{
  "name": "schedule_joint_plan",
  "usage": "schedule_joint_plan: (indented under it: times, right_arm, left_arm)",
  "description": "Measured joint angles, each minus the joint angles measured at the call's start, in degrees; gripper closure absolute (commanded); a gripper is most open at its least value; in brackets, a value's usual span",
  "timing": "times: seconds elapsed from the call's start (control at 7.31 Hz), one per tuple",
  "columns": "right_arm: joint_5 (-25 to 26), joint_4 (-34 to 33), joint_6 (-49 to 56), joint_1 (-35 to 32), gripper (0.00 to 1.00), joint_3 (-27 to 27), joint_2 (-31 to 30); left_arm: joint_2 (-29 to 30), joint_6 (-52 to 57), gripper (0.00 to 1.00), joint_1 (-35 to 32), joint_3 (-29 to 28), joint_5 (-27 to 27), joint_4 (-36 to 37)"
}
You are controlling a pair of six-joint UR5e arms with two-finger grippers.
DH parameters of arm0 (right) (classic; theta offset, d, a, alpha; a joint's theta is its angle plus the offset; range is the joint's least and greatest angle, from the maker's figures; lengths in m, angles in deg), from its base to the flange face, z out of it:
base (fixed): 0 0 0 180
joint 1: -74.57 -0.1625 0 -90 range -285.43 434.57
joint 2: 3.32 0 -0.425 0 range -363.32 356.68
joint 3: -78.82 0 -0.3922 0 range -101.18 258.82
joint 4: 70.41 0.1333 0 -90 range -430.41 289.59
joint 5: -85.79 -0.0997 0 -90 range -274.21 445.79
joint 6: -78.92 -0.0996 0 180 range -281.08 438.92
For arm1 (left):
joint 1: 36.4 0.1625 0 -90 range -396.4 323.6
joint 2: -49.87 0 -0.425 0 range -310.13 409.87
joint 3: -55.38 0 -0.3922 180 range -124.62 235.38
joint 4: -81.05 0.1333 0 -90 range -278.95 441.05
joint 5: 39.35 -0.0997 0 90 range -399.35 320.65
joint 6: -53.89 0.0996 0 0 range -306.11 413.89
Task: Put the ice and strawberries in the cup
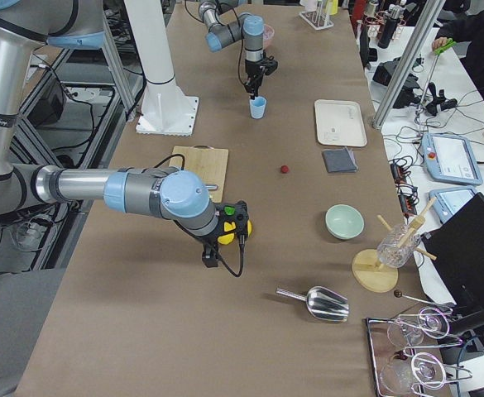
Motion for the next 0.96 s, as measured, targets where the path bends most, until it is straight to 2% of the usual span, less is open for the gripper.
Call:
schedule_joint_plan:
  times: [0.14, 0.68, 0.96]
  right_arm:
    - [-0.2, 0.1, -1.4, 0.8, 0.00, 0.6, 0.4]
    - [-1.0, 0.3, -8.8, 6.3, 0.00, 2.0, 4.4]
    - [-0.7, 0.3, -18.0, 12.9, 0.00, 3.1, 9.7]
  left_arm:
    - [0.3, -0.1, 0.03, 0.0, -1.1, -0.1, -1.0]
    - [-0.6, -0.3, 0.02, -2.0, 0.0, -0.9, -1.4]
    - [-5.4, 1.3, 0.02, -5.2, 3.6, -0.7, -1.2]
